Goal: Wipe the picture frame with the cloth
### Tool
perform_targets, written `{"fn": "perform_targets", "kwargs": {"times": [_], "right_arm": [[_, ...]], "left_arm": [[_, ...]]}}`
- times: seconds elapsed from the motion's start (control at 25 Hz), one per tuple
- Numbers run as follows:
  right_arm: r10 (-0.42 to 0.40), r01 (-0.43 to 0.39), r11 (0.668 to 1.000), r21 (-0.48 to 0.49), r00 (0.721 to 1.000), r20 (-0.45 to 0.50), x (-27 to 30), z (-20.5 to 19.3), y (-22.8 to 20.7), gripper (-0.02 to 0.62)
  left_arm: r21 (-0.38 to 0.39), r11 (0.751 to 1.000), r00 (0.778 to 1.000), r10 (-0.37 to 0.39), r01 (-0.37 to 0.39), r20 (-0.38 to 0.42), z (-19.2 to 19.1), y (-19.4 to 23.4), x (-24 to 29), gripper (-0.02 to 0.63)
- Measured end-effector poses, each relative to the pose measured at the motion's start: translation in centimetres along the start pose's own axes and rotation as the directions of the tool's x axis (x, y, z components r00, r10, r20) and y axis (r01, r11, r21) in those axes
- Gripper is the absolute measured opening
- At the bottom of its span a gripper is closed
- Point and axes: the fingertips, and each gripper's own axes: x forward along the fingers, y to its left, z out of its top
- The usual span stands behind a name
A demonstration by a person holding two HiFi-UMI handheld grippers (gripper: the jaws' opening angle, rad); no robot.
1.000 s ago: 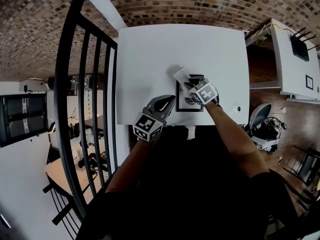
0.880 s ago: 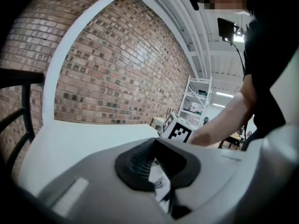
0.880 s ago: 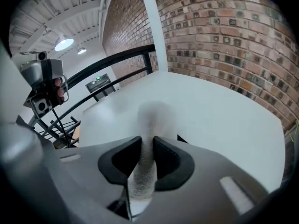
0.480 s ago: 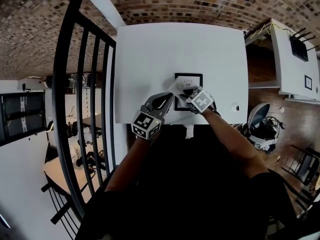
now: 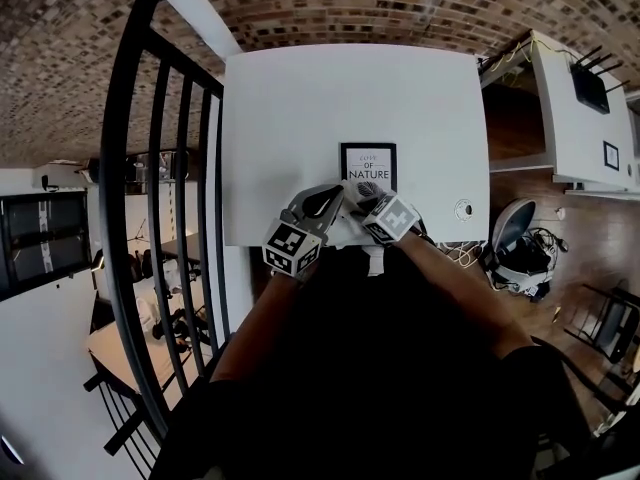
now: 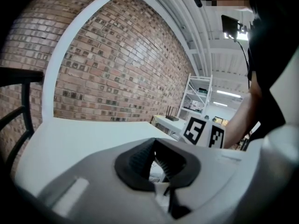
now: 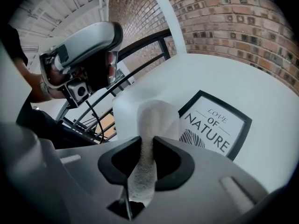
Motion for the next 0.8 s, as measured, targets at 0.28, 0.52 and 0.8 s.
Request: {"fn": "perform_targets", "kwargs": {"times": [0.28, 0.52, 0.8], "right_arm": [[0.069, -0.068, 0.997, 0.033, 0.997, -0.029, -0.4, -1.0, 1.4, 0.080], [-0.015, 0.013, 0.997, 0.073, 0.999, 0.036, -3.9, 2.1, -3.2, 0.080], [-0.234, 0.226, 0.970, 0.093, 0.969, 0.082, -6.6, 6.5, -12.5, 0.081]], "left_arm": [[-0.015, 0.999, 0.999, 0.029, -0.029, -0.013, -0.9, 0.3, 0.0, 0.000], [-0.019, 0.999, 0.998, 0.047, -0.048, -0.029, -1.5, 0.7, 0.1, 0.000], [-0.031, 0.998, 0.997, 0.058, -0.059, -0.045, -1.7, 0.6, 0.4, 0.000]]}}
